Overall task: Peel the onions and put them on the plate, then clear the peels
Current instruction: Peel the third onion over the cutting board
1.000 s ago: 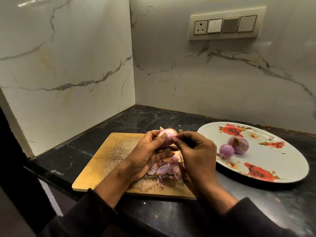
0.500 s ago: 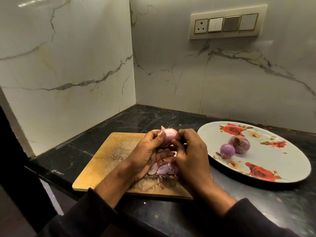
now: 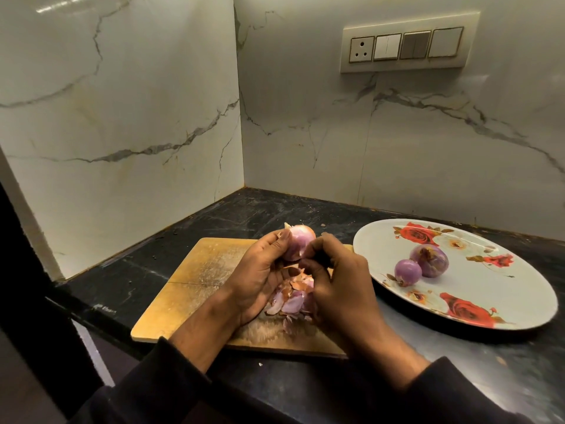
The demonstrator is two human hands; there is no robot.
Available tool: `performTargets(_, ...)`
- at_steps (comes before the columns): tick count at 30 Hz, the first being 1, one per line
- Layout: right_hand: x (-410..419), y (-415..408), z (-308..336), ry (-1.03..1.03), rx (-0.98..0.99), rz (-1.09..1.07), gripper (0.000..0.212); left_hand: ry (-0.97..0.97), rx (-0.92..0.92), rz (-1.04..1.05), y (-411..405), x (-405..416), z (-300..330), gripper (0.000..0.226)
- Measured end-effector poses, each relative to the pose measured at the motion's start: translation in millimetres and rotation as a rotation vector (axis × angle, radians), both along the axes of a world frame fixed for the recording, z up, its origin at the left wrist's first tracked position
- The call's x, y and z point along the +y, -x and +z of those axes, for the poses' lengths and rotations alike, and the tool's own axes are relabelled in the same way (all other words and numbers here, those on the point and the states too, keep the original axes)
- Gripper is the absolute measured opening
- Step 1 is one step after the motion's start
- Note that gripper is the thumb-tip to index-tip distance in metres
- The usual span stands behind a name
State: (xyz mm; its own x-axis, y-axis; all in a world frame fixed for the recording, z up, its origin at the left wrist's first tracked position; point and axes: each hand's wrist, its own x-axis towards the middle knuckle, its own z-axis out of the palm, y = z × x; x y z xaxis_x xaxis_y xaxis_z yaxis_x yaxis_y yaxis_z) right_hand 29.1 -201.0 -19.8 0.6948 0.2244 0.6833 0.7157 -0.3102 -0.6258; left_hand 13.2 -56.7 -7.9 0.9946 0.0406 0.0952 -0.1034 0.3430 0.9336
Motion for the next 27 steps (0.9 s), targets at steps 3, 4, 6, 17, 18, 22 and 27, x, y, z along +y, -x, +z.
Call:
performTargets(3,4,3,0,0.068,-0.074,0.04,0.035,0.046,0.003,0.009,0,0,1,0.051)
performTargets(4,5,2,-1,0.088,-0.086,0.048,0.031,0.056,0.011,0.017,-1,0,0,0.052)
performTargets(6,4,0,-3,0.149,-0.1,0.058,0.023,0.076,0.026,0.02,-1,2,-1,0.051)
performTargets(17,-5,-6,-4,-0.042,-0.033,-0.092,0.022,0.019,0.034,0.005,-3,2,-1,0.046)
performTargets(18,-5,-6,-3,-0.058,-0.031,-0.099,0.025,0.011,0.035,-0.01,-2,3,-2,0.045)
performTargets(22,-4,-5,0,-0.11,-0.031,-0.095,0.03,-0.038,0.015,-0.042,0,2,-1,0.043)
performTargets(27,-5,-5,0,-0.131,-0.044,-0.098,0.023,-0.04,-0.01,-0.059,0,1,-1,0.047)
